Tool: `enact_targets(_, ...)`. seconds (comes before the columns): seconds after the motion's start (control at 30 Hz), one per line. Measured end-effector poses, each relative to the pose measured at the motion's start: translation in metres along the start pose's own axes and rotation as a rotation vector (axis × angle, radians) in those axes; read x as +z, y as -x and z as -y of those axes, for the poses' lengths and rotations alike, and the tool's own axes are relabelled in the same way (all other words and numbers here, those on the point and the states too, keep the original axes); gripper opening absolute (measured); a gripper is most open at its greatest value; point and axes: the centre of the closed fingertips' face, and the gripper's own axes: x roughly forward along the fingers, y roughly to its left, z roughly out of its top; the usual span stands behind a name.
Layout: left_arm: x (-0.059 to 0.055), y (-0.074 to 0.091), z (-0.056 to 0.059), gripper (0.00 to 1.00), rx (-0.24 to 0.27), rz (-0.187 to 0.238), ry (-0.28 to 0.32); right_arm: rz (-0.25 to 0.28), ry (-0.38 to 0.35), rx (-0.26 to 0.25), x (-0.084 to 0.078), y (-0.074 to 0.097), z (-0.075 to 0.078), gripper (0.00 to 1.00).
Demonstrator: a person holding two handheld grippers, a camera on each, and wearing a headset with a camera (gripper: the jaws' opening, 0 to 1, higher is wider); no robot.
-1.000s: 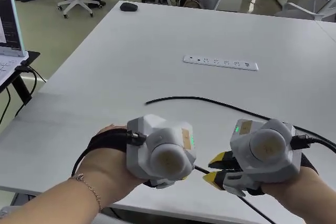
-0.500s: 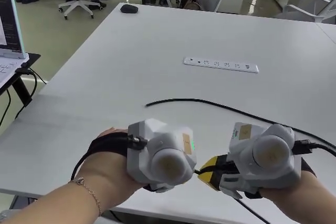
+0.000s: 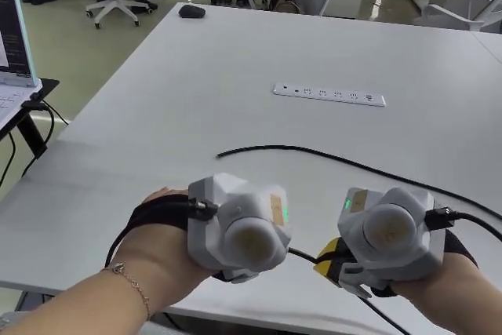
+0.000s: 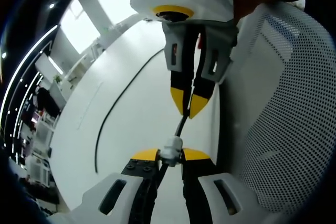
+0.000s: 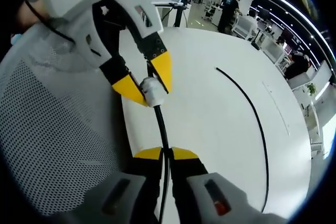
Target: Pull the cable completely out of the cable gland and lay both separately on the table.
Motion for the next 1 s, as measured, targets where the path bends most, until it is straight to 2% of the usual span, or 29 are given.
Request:
enact_targets(0.03,0.000,0.000,0.000,0.17,0.000,-0.003,-0.003,-0.011,0.002,0.004,-0.002,-0.001,-0.001,0.04)
enact_targets(0.1,-0.001,0.000,0.000,0.17,0.001,-0.002,-0.002,-0.069,0.026,-0.007,-0.012,-0.001,0.001,0.07)
enact_targets(0.17,0.000,0.000,-0.001,0.17,0.002,0.002,0.002,-0.059,0.020,-0.007,-0.011,-0.002,0.001,0.16)
enact_targets(0.2,0.000,0.000,-0.001,0.17,0.003,0.002,0.000,-0.043,0.014,-0.003,-0.007,-0.001,0.000,0.16)
enact_targets(0.4,0.003,0.001,-0.002,0.17,0.008,0.018,-0.011,0.169,0.000,0.037,0.038,0.006,-0.010,0.17)
enact_targets(0.47,0.004,0.001,-0.002,0.17,0.009,0.022,-0.008,0.194,0.007,0.038,0.044,0.008,-0.011,0.16)
enact_targets(0.7,0.006,0.002,-0.001,0.17,0.010,0.032,-0.015,0.197,0.037,0.006,0.045,0.010,-0.007,0.05)
enact_targets(0.93,0.009,0.002,-0.003,0.17,0.018,0.046,-0.006,0.195,0.026,-0.007,0.044,0.010,-0.004,0.04)
enact_targets(1.0,0.008,0.003,-0.004,0.17,0.023,0.043,-0.007,0.186,0.055,-0.020,0.043,0.009,-0.003,0.04)
